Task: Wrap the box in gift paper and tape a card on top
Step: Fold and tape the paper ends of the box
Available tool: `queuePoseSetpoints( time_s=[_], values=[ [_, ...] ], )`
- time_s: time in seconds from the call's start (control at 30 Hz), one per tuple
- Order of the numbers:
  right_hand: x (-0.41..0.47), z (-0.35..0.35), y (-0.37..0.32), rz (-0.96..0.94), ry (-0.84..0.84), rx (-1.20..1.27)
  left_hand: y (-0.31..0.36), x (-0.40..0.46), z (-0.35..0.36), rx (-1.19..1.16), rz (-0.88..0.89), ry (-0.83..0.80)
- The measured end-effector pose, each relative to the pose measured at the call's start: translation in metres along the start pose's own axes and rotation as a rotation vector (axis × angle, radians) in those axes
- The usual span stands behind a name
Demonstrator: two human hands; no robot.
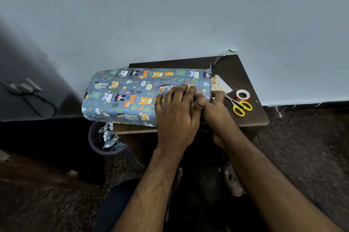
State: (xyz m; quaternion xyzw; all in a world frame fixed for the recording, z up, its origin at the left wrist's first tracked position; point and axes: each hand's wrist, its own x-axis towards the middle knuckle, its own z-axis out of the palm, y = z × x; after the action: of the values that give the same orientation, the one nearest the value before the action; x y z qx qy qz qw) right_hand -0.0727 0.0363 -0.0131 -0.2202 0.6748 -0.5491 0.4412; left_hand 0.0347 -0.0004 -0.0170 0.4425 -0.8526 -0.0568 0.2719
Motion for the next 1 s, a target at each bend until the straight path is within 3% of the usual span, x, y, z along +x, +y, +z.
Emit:
queuePoseSetpoints(
  time_s=[0.1, 0.27, 0.43, 0.63, 1.0],
  values=[
    [0.002, -0.002, 0.003, -0.091, 0.051, -0.186, 0.002, 0.001, 0.001, 0.003, -0.015, -0.007],
    [0.003, -0.011, 0.003, -0.135, 0.004, -0.195, 0.007, 0.003, 0.002, 0.067, -0.002, -0.027],
    [0.002, -0.009, 0.005, -0.177, -0.045, -0.115, 0.009, 0.004, 0.005, 0.080, -0.029, -0.001],
    [0.014, -0.021, 0.010, -0.127, -0.206, 0.168, 0.011, 0.004, 0.010, 0.113, -0.039, 0.023],
    [0.028, -0.032, 0.004, -0.183, -0.429, 0.222, 0.009, 0.014, 0.009, -0.022, -0.022, 0.078]
  ],
)
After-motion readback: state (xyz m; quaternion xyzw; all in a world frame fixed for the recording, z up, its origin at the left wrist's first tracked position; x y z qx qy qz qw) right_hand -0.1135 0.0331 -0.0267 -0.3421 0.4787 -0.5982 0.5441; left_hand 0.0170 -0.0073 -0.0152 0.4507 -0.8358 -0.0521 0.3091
